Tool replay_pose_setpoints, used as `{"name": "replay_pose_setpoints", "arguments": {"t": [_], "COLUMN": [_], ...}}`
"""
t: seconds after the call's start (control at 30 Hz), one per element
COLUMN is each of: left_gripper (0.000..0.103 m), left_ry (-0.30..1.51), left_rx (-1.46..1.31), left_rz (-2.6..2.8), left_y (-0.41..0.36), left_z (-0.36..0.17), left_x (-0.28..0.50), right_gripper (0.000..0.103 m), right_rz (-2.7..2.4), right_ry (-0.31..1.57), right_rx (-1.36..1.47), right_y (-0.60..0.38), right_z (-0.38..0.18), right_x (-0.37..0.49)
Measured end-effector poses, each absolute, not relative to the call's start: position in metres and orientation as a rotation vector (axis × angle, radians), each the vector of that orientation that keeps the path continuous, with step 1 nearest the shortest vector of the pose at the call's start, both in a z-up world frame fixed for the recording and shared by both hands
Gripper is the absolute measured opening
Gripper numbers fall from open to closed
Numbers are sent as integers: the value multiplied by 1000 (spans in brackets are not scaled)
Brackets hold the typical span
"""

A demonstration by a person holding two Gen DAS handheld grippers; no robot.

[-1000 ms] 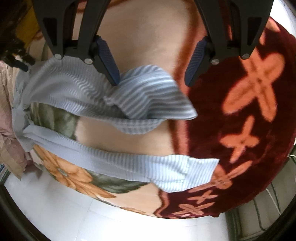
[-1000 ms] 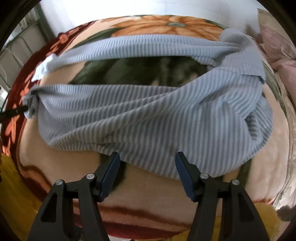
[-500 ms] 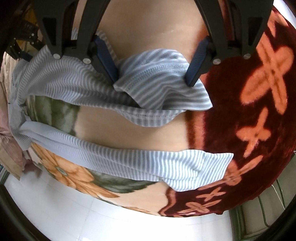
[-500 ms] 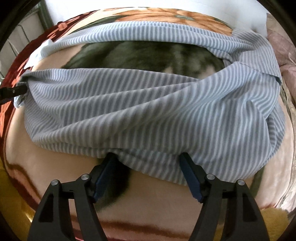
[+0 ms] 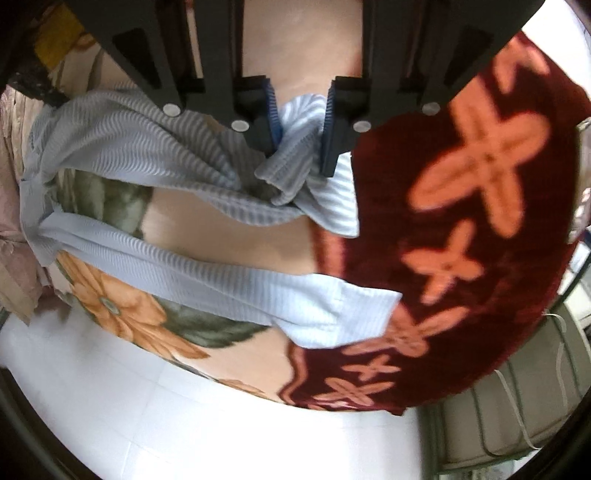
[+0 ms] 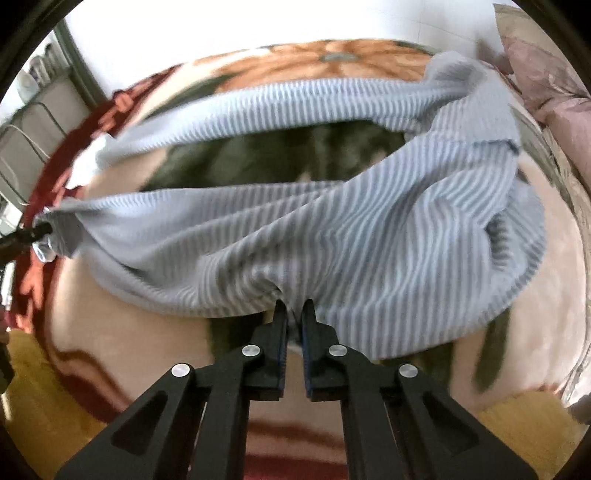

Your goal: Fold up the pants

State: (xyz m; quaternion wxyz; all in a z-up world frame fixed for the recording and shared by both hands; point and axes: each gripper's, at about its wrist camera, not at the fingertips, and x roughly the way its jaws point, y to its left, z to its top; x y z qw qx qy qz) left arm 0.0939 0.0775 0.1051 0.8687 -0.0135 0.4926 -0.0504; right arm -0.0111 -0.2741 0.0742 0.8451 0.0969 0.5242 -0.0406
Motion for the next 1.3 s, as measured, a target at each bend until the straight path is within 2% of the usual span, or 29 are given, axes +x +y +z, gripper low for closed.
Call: {"name": "replay_pose_setpoints", "arguments": {"t": [0.3,0.6,0.73,0.8,0.87,0.9,1.07,1.3], "left_gripper": [20,24,41,45,47,47,52,58], "left_ry": [1021,1156,1146,1127,1114,1111,1094,1064], "left_rx": [25,-24,-35,-18,-11,-13,-28,-21], "left_rz": [-102,-30,-26,-23,-21,-21,-38,-51], "left_y": [105,128,133,134,133,134,131,121], "left_z": [146,118,119,123,126,127,129,129], "left_x": [66,69,68,71,77,80,96,129], "right_gripper": [7,8,12,20,32,34,36,36], "right_rz": [-101,-93,-98,-102,-115,-117,-113,-75], "right_ry": [1059,1254,1263,1235,1193,1176,1121,1118], "right_rx": [161,76,85,88,72,62,29,2], "right_y": [-291,-283,-287,-288,-285,-285,-280,-267], "right_z": [127,94,96,104,116,121,139,128], "right_x": [-44,-51,-52,-51,-47,-45,-28,18]}}
